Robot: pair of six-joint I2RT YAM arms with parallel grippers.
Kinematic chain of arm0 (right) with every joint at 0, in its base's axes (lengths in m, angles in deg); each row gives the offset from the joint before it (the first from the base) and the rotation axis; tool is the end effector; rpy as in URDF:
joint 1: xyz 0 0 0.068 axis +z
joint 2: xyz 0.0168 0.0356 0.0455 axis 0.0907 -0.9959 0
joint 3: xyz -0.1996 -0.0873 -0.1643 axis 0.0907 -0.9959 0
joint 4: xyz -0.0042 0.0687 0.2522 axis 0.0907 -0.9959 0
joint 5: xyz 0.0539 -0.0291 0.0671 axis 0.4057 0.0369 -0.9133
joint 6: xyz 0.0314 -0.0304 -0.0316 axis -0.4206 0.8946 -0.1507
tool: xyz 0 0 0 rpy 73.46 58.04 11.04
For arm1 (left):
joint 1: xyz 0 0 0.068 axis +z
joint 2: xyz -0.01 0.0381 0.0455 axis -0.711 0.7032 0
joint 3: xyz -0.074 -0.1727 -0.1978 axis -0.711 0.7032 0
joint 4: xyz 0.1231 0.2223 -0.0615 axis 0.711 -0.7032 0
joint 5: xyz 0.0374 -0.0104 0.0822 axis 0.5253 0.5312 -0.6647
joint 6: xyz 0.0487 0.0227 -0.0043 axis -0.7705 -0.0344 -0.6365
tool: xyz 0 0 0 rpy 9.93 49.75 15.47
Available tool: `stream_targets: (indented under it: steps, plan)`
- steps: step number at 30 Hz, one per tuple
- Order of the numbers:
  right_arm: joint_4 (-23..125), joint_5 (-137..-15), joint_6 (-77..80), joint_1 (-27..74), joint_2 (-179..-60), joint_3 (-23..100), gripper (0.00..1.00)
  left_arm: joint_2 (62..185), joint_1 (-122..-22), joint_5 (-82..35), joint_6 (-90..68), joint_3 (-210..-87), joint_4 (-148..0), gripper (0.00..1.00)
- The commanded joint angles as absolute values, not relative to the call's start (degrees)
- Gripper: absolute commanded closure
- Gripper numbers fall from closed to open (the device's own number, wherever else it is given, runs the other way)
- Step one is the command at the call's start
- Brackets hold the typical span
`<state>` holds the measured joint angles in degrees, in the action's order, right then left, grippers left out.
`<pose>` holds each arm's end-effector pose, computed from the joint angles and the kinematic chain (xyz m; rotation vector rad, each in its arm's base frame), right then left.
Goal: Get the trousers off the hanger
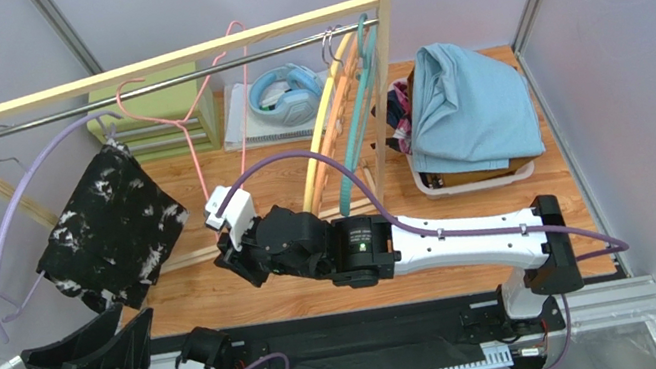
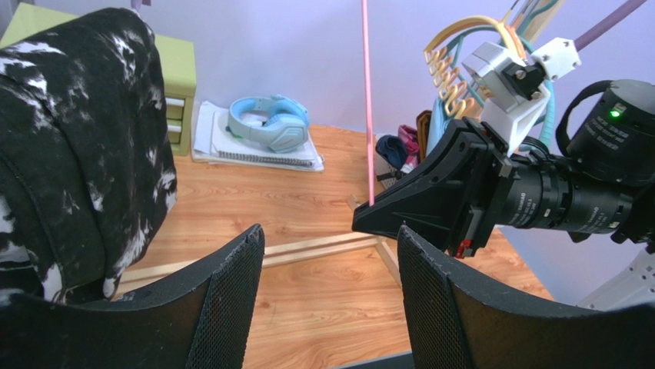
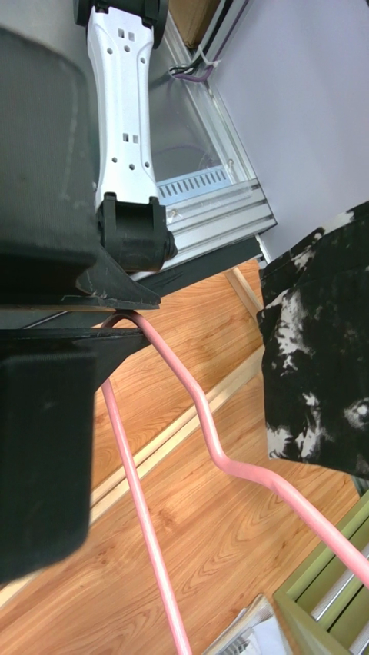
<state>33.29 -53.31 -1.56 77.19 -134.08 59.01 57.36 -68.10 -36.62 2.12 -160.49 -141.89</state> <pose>0.0612 0.3885 0.4063 -1.0031 1.6861 0.8505 -0.1174 0.0526 0.4244 -0.0933 1.4296 -0.6182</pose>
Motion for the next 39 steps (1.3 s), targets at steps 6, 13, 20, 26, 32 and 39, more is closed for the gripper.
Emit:
stream_targets:
  steps: [6,13,20,26,32,39]
  plan:
    - [36.25,-47.82,-10.34,77.24,-124.81,50.98,1.00,69.53,-67.91,-35.18,3.40,-161.06,-148.10,0.31]
    - [38.37,-47.90,-13.95,77.41,-118.12,44.90,0.99,77.36,-67.91,-42.30,2.00,-165.54,-147.42,0.33]
    - [32.84,-55.37,-14.74,77.50,-117.15,46.30,0.70,93.00,-67.91,-44.92,-3.36,-179.41,-152.84,0.34]
    - [33.44,-60.82,-15.62,79.26,-115.04,43.15,0.40,93.03,-67.91,-55.38,-8.45,-181.28,-145.87,0.30]
    - [31.87,-63.81,-16.06,82.42,-110.39,41.04,0.23,82.03,-67.91,-63.29,-16.01,-169.77,-128.71,0.26]
    - [29.58,-64.95,-16.15,89.35,-103.01,36.03,0.18,86.06,-67.91,-71.91,-24.37,-175.55,-131.33,0.18]
